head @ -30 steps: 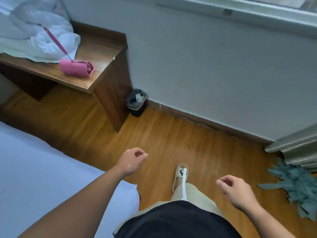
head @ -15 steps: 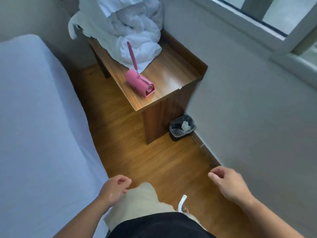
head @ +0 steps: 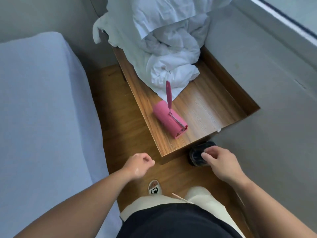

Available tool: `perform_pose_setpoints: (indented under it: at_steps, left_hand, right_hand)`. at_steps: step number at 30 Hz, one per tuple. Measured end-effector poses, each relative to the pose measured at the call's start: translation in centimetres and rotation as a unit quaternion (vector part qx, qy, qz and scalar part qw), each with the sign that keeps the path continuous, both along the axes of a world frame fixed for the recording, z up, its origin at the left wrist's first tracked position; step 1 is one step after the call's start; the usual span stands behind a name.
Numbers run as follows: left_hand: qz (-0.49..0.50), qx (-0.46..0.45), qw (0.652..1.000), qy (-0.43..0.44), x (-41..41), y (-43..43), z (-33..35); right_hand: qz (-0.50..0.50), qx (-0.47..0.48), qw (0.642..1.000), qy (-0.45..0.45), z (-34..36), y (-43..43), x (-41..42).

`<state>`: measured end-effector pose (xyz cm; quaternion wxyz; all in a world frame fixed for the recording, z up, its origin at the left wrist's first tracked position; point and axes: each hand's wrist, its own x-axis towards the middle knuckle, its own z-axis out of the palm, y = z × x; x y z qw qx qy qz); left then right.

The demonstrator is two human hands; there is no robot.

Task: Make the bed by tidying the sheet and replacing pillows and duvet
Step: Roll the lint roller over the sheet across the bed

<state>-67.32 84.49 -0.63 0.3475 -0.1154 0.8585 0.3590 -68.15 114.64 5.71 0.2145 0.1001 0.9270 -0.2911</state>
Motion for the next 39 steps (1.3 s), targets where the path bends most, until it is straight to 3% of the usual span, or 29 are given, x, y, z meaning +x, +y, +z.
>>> perform_pose_setpoints:
  at_steps: [6,10,12,16,20,28,35,39]
  left_hand:
    - [0.033,0.015,0.999,0.041,-10.2,1.8,0.2]
    - [-0.007,-0.075,0.985,0.153,-15.2,2.9,0.3]
    - [-0.076,-0.109,0.971,0.199,-18.4,2.9,0.4]
    - [-0.300,-0.205,0.915,0.173,-23.9,3.1,0.3]
    - [-0.388,-0.228,0.883,0.131,-26.0,4.2,1.1]
    - [-0.263,-0.174,0.944,0.096,-25.5,5.8,0.0]
    - [-0.219,-0.160,0.955,0.121,-24.8,5.8,-1.1]
    - [-0.152,-0.145,0.969,0.129,-23.3,6.0,-1.9]
  right_hand:
    - [0.071,-0.050,0.993,0.079,3.3,-7.5,-14.7]
    - [0.177,-0.007,0.979,0.100,2.6,-10.6,-20.2]
    - [0.222,0.007,0.969,0.108,2.1,-10.8,-21.5]
    - [0.288,-0.026,0.952,0.104,1.8,-9.3,-23.7]
    - [0.347,-0.062,0.932,0.084,1.1,-7.4,-25.3]
    - [0.413,-0.069,0.904,0.090,1.1,-5.4,-27.3]
    - [0.438,-0.034,0.897,0.053,1.5,-2.0,-28.0]
    - [0.395,-0.012,0.918,0.030,2.2,4.7,-27.4]
